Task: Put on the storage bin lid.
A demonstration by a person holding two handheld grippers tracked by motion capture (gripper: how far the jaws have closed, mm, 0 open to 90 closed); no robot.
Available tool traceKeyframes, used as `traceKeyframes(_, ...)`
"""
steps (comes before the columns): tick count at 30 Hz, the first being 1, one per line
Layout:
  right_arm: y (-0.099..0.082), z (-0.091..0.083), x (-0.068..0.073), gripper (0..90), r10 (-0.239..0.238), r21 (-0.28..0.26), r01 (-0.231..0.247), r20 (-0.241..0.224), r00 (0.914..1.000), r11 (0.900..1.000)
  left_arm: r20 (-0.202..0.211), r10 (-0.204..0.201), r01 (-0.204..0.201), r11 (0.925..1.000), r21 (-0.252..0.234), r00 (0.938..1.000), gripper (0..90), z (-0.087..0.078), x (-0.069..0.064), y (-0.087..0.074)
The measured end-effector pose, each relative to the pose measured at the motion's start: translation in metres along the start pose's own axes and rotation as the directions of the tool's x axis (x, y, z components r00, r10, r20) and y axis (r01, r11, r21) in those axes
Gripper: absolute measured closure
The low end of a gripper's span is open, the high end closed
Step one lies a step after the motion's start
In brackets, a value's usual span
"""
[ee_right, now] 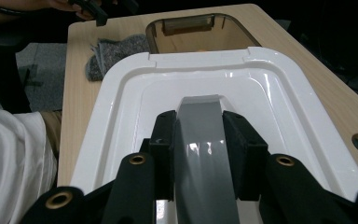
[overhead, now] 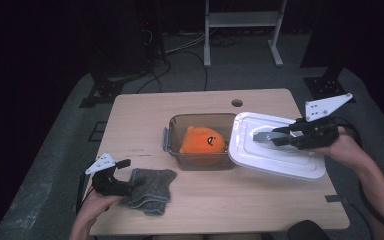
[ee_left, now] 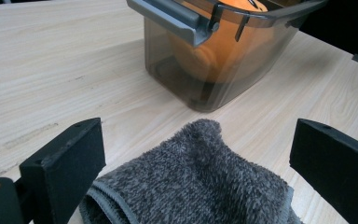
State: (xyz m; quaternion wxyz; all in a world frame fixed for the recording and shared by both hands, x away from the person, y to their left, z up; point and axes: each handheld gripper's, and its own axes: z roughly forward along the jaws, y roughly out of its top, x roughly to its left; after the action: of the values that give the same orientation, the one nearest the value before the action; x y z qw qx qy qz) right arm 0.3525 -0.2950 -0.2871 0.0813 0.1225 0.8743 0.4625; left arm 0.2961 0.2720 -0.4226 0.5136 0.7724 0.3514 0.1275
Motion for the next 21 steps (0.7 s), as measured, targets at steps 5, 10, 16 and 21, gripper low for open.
traceKeyframes(5, 0.015, 0.015, -0.004, 65.4, -0.016, 0.006, 0.016, -0.026, 0.9995, 0.9999, 0.003, 0.002, -0.002, 1.0000, 0.003, 1.0000, 2.5, 0.000, 0.000, 0.000)
traceKeyframes(10, 0.030, 0.028, -0.008, 65.4, -0.038, -0.001, 0.038, -0.051, 0.9980, 0.9993, 0.001, -0.003, 0.003, 1.0000, -0.002, 1.0000, 2.5, 0.000, 0.000, 0.000)
traceKeyframes(16, 0.046, 0.040, -0.014, 65.4, -0.055, -0.013, 0.054, -0.075, 0.9957, 0.9985, -0.002, -0.008, 0.008, 1.0000, 0.001, 1.0000, 2.5, -0.002, 0.001, -0.002)
traceKeyframes(21, 0.058, 0.051, -0.017, 65.4, -0.067, -0.013, 0.066, -0.094, 0.9933, 0.9977, 0.004, -0.003, 0.003, 1.0000, -0.002, 1.0000, 2.5, 0.000, 0.001, 0.000)
